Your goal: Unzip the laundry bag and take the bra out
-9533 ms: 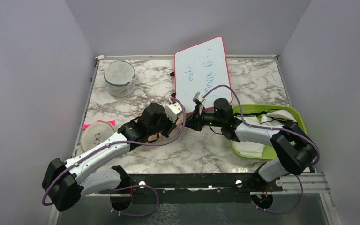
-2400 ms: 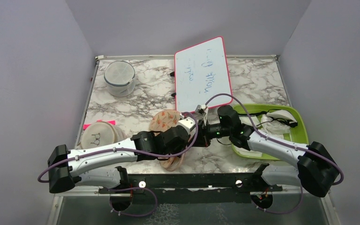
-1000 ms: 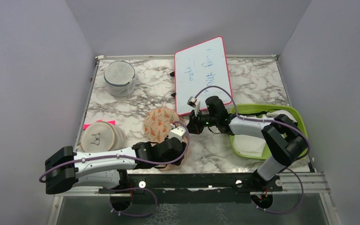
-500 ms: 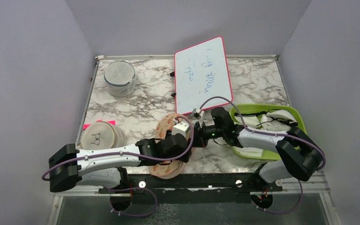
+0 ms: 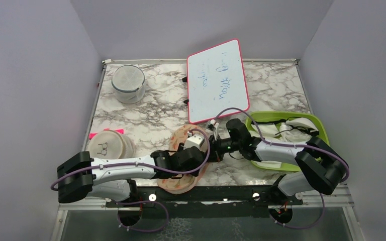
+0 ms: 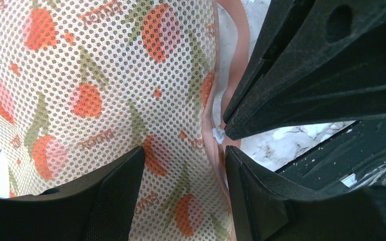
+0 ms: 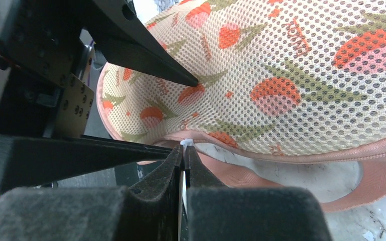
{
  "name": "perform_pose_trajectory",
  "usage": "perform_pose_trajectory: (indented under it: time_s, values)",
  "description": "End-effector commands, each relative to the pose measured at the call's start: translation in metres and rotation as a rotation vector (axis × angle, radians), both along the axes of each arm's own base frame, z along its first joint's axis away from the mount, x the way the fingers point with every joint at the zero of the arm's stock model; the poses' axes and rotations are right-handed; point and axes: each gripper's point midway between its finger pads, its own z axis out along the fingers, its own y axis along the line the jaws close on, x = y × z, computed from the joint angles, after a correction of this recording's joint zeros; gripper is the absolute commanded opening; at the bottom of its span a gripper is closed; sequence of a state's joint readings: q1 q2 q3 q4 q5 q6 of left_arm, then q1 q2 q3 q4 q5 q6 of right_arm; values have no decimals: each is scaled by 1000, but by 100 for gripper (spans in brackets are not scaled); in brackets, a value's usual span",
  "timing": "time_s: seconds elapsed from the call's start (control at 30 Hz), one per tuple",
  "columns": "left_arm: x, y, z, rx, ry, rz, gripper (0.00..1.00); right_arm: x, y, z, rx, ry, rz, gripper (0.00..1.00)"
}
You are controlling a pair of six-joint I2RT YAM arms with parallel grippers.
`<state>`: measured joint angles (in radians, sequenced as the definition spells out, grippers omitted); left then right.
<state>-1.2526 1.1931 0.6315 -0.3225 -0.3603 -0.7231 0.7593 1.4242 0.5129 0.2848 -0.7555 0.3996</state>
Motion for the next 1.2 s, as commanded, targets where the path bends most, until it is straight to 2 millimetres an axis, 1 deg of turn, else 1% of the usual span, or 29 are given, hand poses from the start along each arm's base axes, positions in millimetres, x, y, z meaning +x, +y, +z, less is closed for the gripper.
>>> perform_pose_trajectory:
  time_s: [0.0, 0.13, 0.27, 0.33, 0.4, 0.47, 0.63, 0.8, 0.93, 1.03, 1.17]
  values:
    - [-3, 2, -14, 48, 6, -27, 52, 5, 7, 12, 45, -36, -9, 1]
    - [-2, 2, -18, 74, 3, -30, 32, 7, 6, 9, 32, -40, -21, 1]
    - [-2, 4, -19, 82, 1, -36, 17, 12, 0, -3, -16, -44, -66, 1]
    - [-3, 7, -20, 86, 3, -37, 9, 18, -3, -9, -43, -54, -104, 1]
    - [-4, 10, -20, 91, 3, -39, 3, 25, -8, -16, -79, -64, -160, 1]
    - [-5, 13, -20, 94, 4, -43, 1, 33, -12, -19, -99, -80, -212, 1]
    - [-7, 15, -16, 87, -1, -57, 0, 43, -17, -20, -122, -114, -270, 1]
    - [-5, 16, -10, 90, -20, -72, 0, 68, -37, -22, -151, -139, -400, 1]
    - [-5, 11, -5, 106, -40, -138, 0, 85, -47, -19, -124, -148, -456, 1]
    - [-2, 3, 1, 119, -74, -213, 0, 97, -54, -18, -92, -161, -483, 1]
    - [9, -1, 5, 172, -140, -241, 0, 107, -67, -21, -62, -157, -526, 1]
